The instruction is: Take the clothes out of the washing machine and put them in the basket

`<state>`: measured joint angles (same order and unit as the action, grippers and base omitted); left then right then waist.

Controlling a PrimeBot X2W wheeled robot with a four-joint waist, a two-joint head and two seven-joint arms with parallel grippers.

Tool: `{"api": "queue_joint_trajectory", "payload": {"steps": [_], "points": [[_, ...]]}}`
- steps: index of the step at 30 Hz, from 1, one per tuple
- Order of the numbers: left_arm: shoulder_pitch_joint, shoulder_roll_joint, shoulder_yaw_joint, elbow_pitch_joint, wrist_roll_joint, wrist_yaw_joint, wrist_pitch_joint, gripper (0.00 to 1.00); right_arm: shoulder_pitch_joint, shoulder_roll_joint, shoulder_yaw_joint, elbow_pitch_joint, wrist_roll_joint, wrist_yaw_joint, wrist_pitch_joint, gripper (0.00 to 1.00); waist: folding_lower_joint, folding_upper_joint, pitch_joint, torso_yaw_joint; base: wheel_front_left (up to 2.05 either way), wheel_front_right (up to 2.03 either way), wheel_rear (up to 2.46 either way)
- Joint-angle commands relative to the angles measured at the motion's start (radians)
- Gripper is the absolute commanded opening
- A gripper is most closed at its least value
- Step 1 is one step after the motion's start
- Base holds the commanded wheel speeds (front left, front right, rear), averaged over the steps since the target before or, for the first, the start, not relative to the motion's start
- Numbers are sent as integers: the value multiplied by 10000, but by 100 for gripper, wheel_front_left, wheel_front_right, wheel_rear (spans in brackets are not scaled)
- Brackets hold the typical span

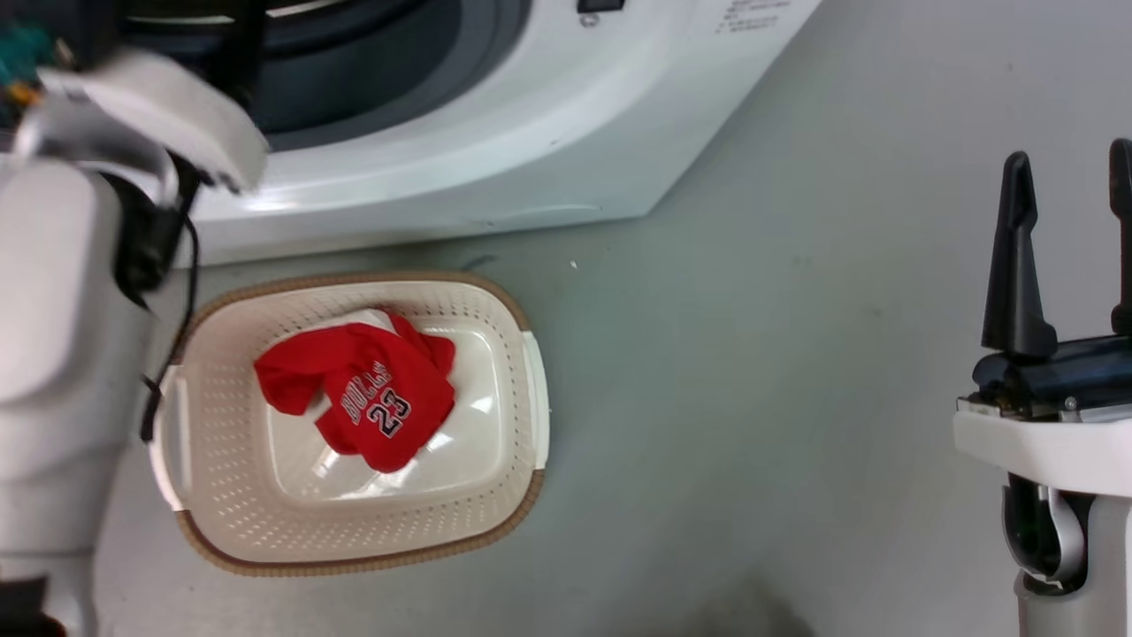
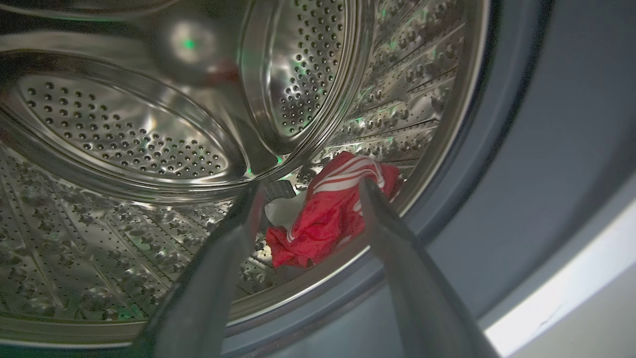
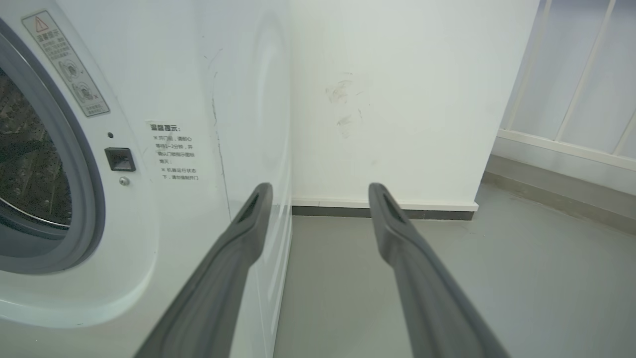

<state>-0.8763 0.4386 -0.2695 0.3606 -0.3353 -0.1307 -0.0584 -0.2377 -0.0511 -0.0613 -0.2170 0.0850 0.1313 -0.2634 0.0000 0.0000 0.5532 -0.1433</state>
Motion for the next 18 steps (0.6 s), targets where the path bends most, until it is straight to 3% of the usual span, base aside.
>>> {"api": "queue_joint_trajectory", "payload": {"steps": [1, 12, 18], "points": [[-691, 337, -317, 186, -367, 16, 355, 100, -230, 17, 28, -67, 139, -10, -20, 100, 0, 0, 902, -603, 0, 0, 0], [-5282, 1910, -1885, 2157, -2865, 12, 3729, 100, -535, 19, 646, -237, 868, -10, -20, 100, 0, 0, 2706, -1764, 0, 0, 0], [-6606, 2301, -2498, 2844, -3183, 11, 5047, 100, -533, 23, 1005, -318, 1301, -10, -22, 100, 0, 0, 3139, -2215, 0, 0, 0]]}}
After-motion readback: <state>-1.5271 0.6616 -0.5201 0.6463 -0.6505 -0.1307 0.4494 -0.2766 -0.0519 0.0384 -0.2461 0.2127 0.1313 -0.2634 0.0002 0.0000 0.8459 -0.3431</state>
